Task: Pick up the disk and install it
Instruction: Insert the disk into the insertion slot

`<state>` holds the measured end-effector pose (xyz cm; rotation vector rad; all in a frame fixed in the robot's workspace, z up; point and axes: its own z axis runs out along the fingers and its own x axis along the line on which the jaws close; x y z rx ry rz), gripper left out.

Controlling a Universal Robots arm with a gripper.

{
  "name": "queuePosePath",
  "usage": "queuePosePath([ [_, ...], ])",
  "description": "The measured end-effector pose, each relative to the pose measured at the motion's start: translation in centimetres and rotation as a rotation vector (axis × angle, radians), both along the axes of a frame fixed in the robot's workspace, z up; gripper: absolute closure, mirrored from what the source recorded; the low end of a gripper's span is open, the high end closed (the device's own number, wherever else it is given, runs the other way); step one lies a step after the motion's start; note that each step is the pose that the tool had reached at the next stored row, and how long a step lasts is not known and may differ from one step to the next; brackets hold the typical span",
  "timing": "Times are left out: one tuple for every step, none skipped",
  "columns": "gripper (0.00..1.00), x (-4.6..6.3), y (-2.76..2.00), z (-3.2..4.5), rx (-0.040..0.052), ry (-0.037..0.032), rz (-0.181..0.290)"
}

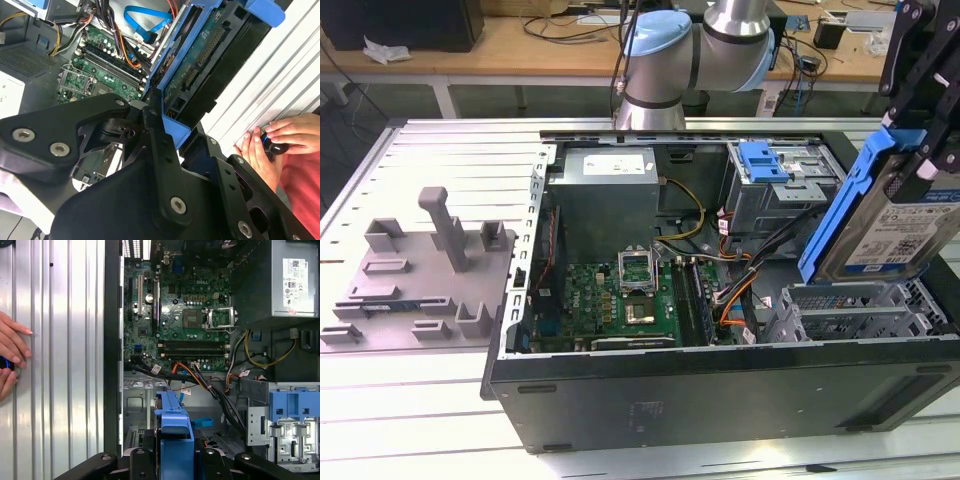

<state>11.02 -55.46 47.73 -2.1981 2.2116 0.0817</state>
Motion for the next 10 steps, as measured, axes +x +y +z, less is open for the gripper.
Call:
queuePosePath([
  [0.64,0.00,0.00,-0.05,0.0001,0.0000,0.000],
  [0.64,0.00,0.00,-0.07,0.0000,0.0000,0.000],
  [0.64,0.00,0.00,-0.10,0.0000,0.0000,0.000],
  [0.64,0.00,0.00,-0.12,0.0000,0.0000,0.000],
  [0.64,0.00,0.00,-0.15,0.0000,0.0000,0.000],
  [0.64,0.00,0.00,-0.19,0.0000,0.0000,0.000],
  [0.64,0.00,0.00,-0.24,0.0000,0.0000,0.000],
  [0.64,0.00,0.00,-0.29,0.0000,0.0000,0.000],
  [0.64,0.00,0.00,-0.32,0.0000,0.0000,0.000],
  [0.64,0.00,0.00,-0.34,0.0000,0.0000,0.000],
])
